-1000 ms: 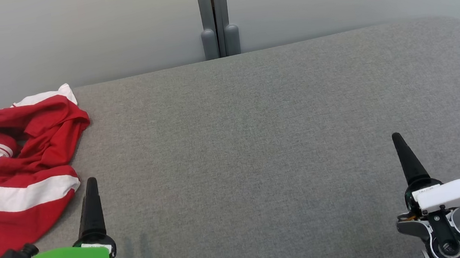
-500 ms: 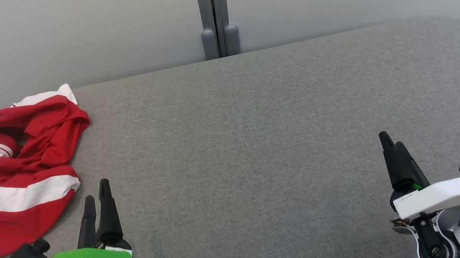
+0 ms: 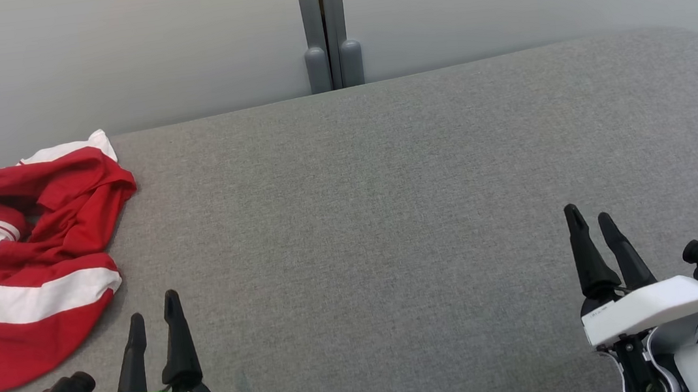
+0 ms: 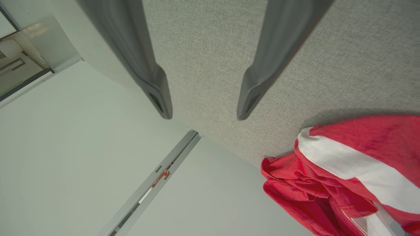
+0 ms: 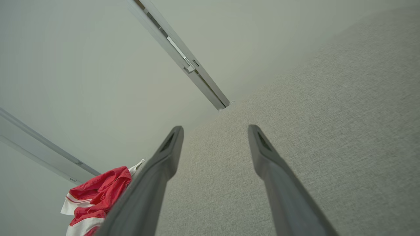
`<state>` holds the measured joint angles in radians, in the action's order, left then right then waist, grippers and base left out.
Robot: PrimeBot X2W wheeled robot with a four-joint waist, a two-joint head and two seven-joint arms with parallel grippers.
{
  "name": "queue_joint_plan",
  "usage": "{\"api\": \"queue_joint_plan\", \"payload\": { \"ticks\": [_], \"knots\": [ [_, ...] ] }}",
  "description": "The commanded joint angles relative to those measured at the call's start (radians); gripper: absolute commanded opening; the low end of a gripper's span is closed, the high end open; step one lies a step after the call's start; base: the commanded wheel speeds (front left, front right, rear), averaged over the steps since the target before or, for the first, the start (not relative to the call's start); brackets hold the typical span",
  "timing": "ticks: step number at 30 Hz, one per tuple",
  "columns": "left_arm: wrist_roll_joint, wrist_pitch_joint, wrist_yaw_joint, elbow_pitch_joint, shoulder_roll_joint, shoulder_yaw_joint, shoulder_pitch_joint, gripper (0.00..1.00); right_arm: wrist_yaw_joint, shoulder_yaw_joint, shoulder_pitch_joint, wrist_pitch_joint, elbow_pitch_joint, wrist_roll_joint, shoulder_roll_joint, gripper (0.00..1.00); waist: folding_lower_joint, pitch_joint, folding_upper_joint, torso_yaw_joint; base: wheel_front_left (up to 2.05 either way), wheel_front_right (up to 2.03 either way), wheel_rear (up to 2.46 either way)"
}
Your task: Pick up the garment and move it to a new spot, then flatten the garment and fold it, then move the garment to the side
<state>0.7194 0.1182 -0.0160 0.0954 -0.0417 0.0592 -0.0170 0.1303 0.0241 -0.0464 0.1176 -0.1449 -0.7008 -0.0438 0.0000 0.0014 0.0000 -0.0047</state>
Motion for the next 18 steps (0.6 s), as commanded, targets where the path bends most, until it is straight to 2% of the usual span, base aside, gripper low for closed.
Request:
{"api": "queue_joint_plan", "payload": {
  "ticks": [1,18],
  "knots": [
    [-0.036,0.011,0.006,-0.008,-0.007,0.003,-0.005,1.0,0.0,0.006,0.001,0.011,0.011,0.036,-0.005,1.0,0.0,-0.001,0.0,0.0,0.0,0.0,0.0],
    [-0.219,0.054,0.024,0.001,-0.009,0.033,-0.027,1.0,0.0,0.024,0.006,0.055,-0.008,0.232,-0.006,1.0,0.0,-0.001,0.0,0.001,0.0,0.0,0.0]
  ]
}}
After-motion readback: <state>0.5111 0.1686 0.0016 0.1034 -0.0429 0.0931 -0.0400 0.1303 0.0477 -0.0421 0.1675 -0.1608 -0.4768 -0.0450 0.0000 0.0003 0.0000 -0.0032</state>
